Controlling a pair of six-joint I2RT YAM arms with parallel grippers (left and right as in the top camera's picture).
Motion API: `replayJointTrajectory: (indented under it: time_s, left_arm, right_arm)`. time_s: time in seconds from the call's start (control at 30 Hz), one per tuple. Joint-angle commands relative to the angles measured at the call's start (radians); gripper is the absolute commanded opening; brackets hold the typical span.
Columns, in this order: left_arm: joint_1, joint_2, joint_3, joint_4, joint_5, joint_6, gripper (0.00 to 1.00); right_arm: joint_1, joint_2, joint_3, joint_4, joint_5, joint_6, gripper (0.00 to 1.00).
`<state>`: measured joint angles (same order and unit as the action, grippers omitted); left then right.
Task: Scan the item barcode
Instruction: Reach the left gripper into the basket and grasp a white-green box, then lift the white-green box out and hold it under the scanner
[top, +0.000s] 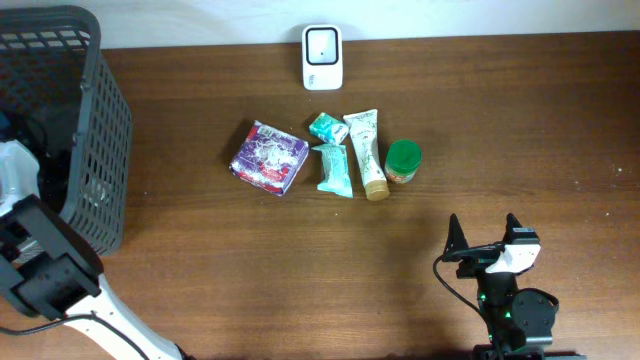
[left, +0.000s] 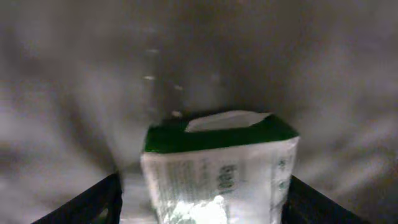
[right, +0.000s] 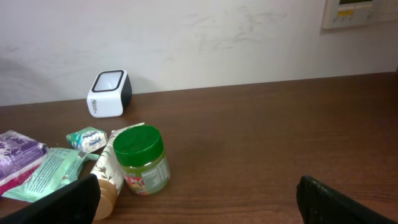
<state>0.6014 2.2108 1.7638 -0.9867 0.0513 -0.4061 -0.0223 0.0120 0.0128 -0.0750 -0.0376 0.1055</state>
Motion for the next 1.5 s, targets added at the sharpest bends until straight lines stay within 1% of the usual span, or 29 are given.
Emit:
replayJointTrajectory:
  time_s: [0.0,0.07,0.17,0.2,0.23,0.3,0.37,0.47,0.53,0.6,0.63,0.67,0.77,0.83,0.9,1.0,1.07,1.1,1.2,1.3,1.43,1.47]
  left_arm:
    - [0.008,0.081,-0.033,-0.016,-0.111,0.091,0.75]
    - [0.008,0.081,-0.035,-0.029,-0.171,0.098,0.76]
    - [0.008,0.081,-0.051,-0.031,-0.17,0.097,0.78]
    - [0.008,0.081,-0.055,-0.031,-0.154,0.097,0.79]
    - [0.008,0.081,-0.056,-0.031,-0.107,0.093,0.79]
    - [0.007,0.081,-0.056,-0.031,0.026,0.043,0.78]
    - [0.007,0.081,-0.056,-0.037,0.063,0.032,0.75]
    - [0.008,0.081,-0.06,-0.045,0.058,0.031,0.73]
    - [0.008,0.082,-0.062,-0.047,0.058,0.025,0.62]
    - [0.008,0.082,-0.062,-0.046,0.058,0.025,0.61]
    - [0.008,0.082,-0.062,-0.046,0.058,0.025,0.59]
    - [0.008,0.082,-0.062,-0.046,0.058,0.025,0.54]
    - [0.009,0.082,-0.061,-0.04,0.058,0.025,0.52]
    - [0.011,0.082,-0.055,-0.036,0.058,0.025,0.46]
    - [0.011,0.082,-0.026,-0.048,0.058,0.026,0.47]
    - [0.011,0.082,0.057,-0.096,0.058,0.026,0.46]
    - [0.011,0.082,0.137,-0.138,0.058,0.026,0.4]
    - [0.011,0.082,0.179,-0.16,0.058,0.026,0.34]
    - [0.011,0.082,0.316,-0.219,0.058,0.026,0.36]
    - [0.011,0.082,0.496,-0.271,0.058,0.026,0.38]
    - [0.011,0.081,0.78,-0.344,0.082,0.025,0.38]
    - [0.011,0.079,0.903,-0.365,0.124,0.025,0.37]
  right_arm:
    - [0.008,-0.006,-0.007,-0.004,0.009,0.004,0.99]
    - [0.008,-0.006,-0.007,-0.004,0.008,0.004,0.99]
    - [0.008,-0.006,-0.007,-0.004,0.008,0.004,0.99]
    - [0.008,-0.006,-0.007,-0.004,0.008,0.004,0.99]
    - [0.008,-0.006,-0.007,-0.004,0.008,0.004,0.99]
    - [0.008,-0.006,-0.007,-0.004,0.009,0.004,0.99]
    - [0.008,-0.006,-0.007,-0.004,0.008,0.004,0.99]
    - [0.008,-0.006,-0.007,-0.004,0.009,0.004,0.99]
    - [0.008,-0.006,-0.007,-0.004,0.009,0.004,0.99]
    - [0.008,-0.006,-0.007,-0.004,0.008,0.004,0.99]
    - [0.008,-0.006,-0.007,-0.004,0.009,0.004,0.99]
    - [0.008,-0.006,-0.007,-0.004,0.009,0.004,0.99]
    - [0.008,-0.006,-0.007,-0.004,0.008,0.004,0.99]
    - [0.008,-0.006,-0.007,-0.004,0.009,0.004,0.99]
    - [0.008,-0.006,-0.007,-0.004,0.008,0.004,0.99]
    - [0.008,-0.006,-0.007,-0.004,0.009,0.004,0.99]
    - [0.008,-0.006,-0.007,-0.004,0.009,0.004,0.99]
    - [0.008,-0.006,-0.007,-0.004,0.009,0.004,0.99]
    - [0.008,-0.006,-0.007,-0.004,0.008,0.004,0.99]
    - [0.008,-0.006,-0.007,-0.004,0.009,0.004,0.99]
    - [0.008,-0.007,-0.007,-0.004,0.009,0.004,0.99]
    - [0.008,-0.006,-0.007,-0.004,0.008,0.004,0.99]
